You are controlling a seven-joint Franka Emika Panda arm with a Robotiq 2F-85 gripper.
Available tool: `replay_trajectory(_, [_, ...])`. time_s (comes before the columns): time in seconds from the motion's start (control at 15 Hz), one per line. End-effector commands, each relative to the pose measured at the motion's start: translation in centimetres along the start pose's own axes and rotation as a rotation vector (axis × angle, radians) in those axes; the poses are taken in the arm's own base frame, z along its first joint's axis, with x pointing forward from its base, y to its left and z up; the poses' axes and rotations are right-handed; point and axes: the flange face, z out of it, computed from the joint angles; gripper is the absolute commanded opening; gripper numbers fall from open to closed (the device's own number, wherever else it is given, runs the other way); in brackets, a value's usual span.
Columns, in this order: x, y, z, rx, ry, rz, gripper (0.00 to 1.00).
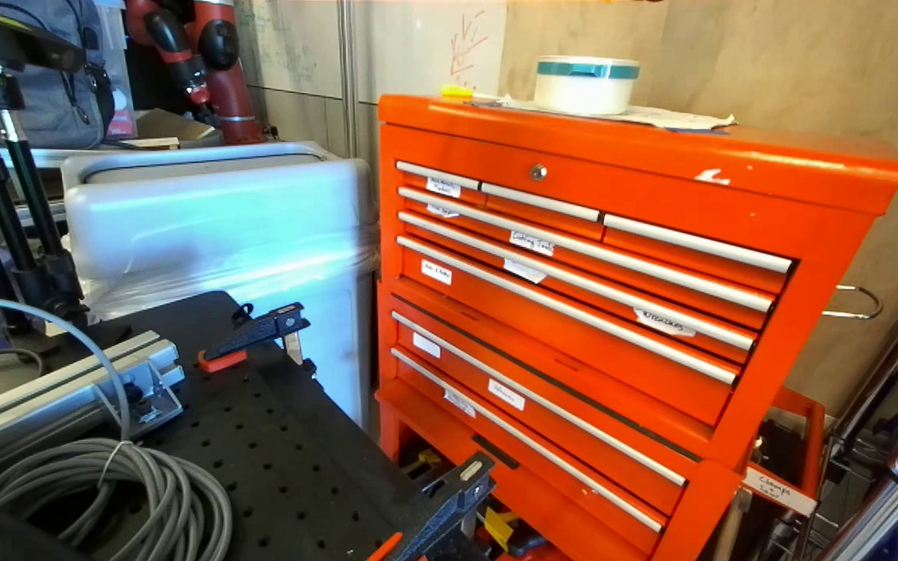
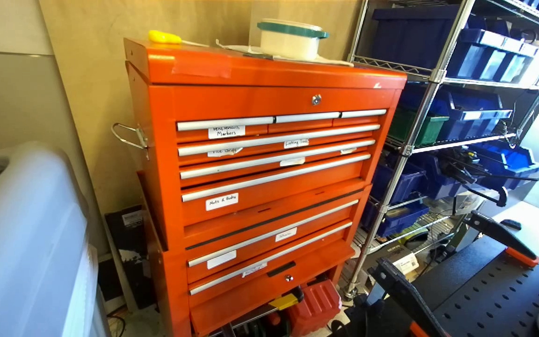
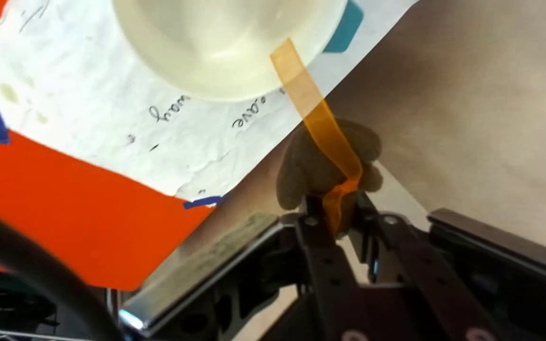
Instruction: Put the brown doll in the white bowl
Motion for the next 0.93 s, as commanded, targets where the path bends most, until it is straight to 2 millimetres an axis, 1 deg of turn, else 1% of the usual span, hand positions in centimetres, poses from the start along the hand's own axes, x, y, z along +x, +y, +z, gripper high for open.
replay_trajectory(0.0, [-2.4, -1.8, 0.0, 0.013, -0.065, 0.004, 0.04])
replay_trajectory(0.13, [-3.6, -2.3, 0.4, 0.005, -0.100, -0.016, 0.04])
replay_trajectory(0.33, [-5.1, -2.4, 1.0, -0.022, -0.129, -0.055, 0.04])
replay_trajectory(0.67, [-6.2, -1.6, 2.5, -0.075, -0.126, -0.086, 0.04])
replay_trajectory(0.87, [-6.2, -0.9, 3.3, -0.100, -0.120, -0.092, 0.04])
